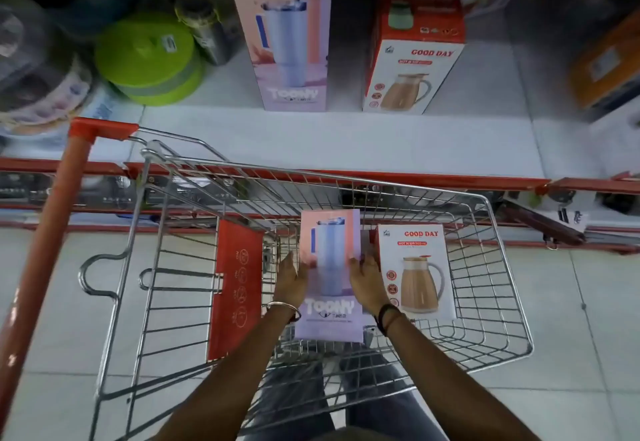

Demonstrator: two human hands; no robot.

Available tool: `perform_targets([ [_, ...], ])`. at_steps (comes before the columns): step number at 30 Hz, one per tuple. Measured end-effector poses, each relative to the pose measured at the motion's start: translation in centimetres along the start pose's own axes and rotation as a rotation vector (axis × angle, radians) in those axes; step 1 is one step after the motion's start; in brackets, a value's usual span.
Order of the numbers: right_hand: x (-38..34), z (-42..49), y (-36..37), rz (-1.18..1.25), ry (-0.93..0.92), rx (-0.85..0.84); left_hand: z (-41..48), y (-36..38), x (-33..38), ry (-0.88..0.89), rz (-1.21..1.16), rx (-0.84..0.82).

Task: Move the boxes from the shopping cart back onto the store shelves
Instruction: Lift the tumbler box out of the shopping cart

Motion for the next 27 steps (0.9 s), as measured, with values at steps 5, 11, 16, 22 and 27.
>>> perform_targets([
  [5,-0.1,-0.6,-0.1,0.002,0.080,-0.025,-0.9,-0.2,0.4,-0.099,-0.066,-0.029],
  [11,-2.1,-3.6,-2.0,0.062,-0.046,0.055,-3.1,-3.3,2.7,-0.061,-0.134,0.059],
  [16,-4.7,-6.6,-5.1,0.158,-0.208,0.100,-5.6,-6.6,4.9,0.100,-0.166,0.123],
  [22,-8.5,-8.7,-8.9,0.216,-0.352,0.158,-7.8,-9.2,8.2,0.219,-0.337,0.142],
  [27,-11.4,-9.8,-11.0,0.328,-0.448,0.157,-9.1,-10.5,11.4,0.276,-0.412,0.144],
])
Point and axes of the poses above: each hand's wrist, its own z-axis towards the middle knuckle, its own y-axis out of the palm, x = y × z, the point moved 7 cm from there along z, towards the middle knuckle, and after that the axes turned 3 degrees about -z, right-handed, at the moved point
